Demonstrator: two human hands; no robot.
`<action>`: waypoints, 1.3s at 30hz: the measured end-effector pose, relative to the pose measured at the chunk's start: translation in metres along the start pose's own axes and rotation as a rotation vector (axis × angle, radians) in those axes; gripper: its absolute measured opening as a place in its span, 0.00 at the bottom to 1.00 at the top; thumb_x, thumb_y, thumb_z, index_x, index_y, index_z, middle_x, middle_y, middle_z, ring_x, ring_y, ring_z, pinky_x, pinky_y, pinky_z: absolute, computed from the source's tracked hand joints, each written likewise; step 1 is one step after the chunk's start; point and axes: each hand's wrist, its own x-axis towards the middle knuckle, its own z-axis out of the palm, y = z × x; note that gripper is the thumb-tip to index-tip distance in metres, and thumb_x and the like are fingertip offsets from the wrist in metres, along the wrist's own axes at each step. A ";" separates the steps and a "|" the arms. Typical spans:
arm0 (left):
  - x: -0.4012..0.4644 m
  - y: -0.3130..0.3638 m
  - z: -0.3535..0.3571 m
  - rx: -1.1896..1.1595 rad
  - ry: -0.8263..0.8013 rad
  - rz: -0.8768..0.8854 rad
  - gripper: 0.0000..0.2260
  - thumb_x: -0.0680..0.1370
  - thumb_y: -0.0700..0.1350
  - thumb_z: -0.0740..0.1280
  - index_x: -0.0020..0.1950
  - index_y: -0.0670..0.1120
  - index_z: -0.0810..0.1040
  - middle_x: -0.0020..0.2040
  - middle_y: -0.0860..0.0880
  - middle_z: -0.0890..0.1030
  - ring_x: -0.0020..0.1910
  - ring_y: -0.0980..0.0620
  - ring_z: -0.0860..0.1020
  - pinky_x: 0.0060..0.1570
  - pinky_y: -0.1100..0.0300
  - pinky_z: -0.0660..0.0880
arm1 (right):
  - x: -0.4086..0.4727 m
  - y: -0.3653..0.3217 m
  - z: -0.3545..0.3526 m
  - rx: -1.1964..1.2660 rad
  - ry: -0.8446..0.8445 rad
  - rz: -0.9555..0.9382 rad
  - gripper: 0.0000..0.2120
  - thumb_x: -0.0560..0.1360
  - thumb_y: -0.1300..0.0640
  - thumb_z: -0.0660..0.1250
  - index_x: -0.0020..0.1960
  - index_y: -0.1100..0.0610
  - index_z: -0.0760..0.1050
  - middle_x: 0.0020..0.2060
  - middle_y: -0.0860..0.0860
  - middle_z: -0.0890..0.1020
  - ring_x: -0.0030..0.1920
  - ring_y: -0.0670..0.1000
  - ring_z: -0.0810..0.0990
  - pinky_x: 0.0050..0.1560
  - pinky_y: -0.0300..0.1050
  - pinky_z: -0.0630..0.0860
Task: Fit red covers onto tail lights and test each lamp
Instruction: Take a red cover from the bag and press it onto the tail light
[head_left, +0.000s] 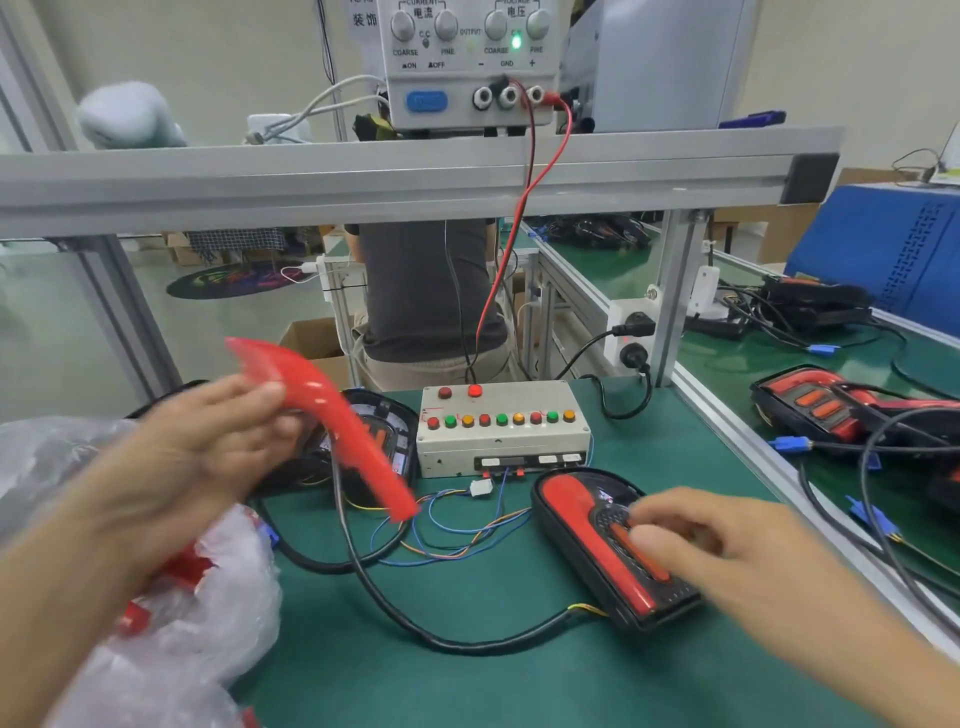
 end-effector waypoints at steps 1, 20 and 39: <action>-0.002 -0.003 0.028 -0.037 -0.066 -0.129 0.08 0.64 0.44 0.76 0.41 0.45 0.84 0.40 0.48 0.83 0.34 0.56 0.81 0.37 0.64 0.80 | 0.001 -0.009 0.009 0.091 -0.055 -0.066 0.10 0.68 0.38 0.65 0.49 0.34 0.76 0.37 0.38 0.81 0.31 0.41 0.72 0.37 0.32 0.70; 0.049 -0.151 0.166 0.739 -0.172 -0.669 0.12 0.78 0.47 0.63 0.56 0.40 0.74 0.48 0.40 0.79 0.40 0.40 0.81 0.37 0.50 0.80 | 0.010 0.088 -0.015 -0.641 0.113 0.089 0.13 0.80 0.41 0.53 0.63 0.36 0.70 0.29 0.45 0.74 0.35 0.46 0.75 0.36 0.41 0.69; 0.051 -0.136 0.169 0.180 -0.143 -0.792 0.26 0.58 0.49 0.79 0.52 0.43 0.79 0.37 0.43 0.85 0.31 0.46 0.83 0.31 0.55 0.80 | 0.005 0.085 0.006 0.036 -0.010 0.051 0.13 0.71 0.42 0.72 0.53 0.30 0.75 0.46 0.40 0.78 0.47 0.37 0.77 0.47 0.36 0.71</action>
